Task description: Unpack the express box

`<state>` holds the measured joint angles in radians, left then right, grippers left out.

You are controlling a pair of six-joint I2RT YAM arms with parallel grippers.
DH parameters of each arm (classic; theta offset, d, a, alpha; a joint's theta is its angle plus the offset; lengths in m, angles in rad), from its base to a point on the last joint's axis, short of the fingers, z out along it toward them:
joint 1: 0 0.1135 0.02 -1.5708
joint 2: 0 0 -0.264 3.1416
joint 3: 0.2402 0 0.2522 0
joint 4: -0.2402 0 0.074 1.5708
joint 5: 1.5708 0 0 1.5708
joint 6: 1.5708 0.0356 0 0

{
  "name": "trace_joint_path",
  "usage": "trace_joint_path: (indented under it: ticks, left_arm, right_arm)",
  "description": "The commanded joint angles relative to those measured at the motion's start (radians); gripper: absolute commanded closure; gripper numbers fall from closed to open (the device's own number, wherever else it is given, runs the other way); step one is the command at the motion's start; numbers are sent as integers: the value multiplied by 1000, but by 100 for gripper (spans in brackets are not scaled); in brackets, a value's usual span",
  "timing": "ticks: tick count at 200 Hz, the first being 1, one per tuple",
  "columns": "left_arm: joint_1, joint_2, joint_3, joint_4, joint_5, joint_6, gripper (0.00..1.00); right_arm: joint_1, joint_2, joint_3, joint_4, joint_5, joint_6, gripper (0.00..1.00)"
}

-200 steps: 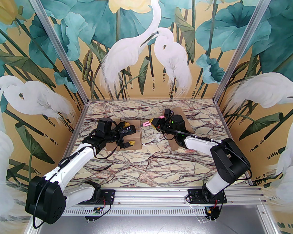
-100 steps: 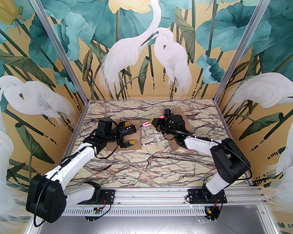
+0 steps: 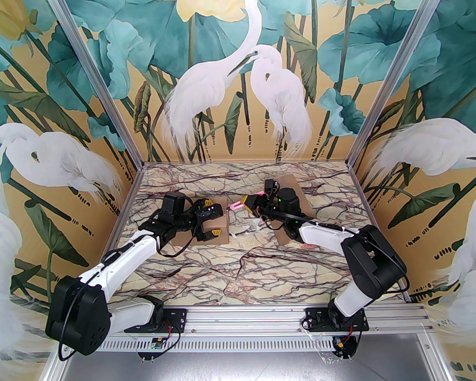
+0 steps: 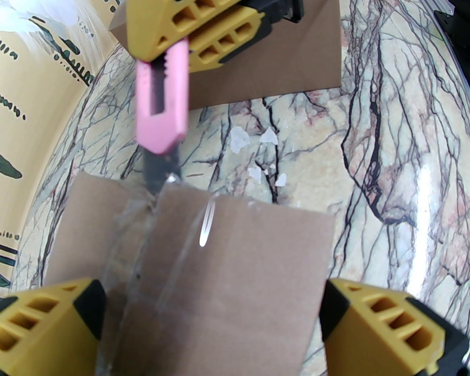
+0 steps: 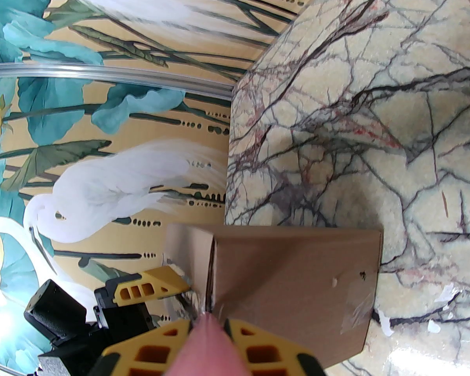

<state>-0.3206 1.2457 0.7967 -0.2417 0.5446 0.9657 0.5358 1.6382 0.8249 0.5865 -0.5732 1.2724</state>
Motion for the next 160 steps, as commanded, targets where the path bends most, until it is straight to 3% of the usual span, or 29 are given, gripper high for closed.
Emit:
trace_joint_path:
  ticks: [1,76,120,133,160]
  left_arm:
    - [-2,13,21,25,-19,19,6]
    - [3,32,52,27,-56,-53,6]
    - [3,11,41,-28,-32,-86,6]
    - [2,-2,43,-30,-36,-154,6]
    - [2,-6,87,-24,-68,-373,5]
  right_arm:
    - [13,-14,-24,-14,-70,16,100]
    - [12,-86,-52,-87,-95,-6,100]
    - [-35,-274,-110,-209,132,-105,100]
    - [-39,-322,-103,-261,185,-158,100]
    - [-6,-360,-15,-555,252,-330,100]
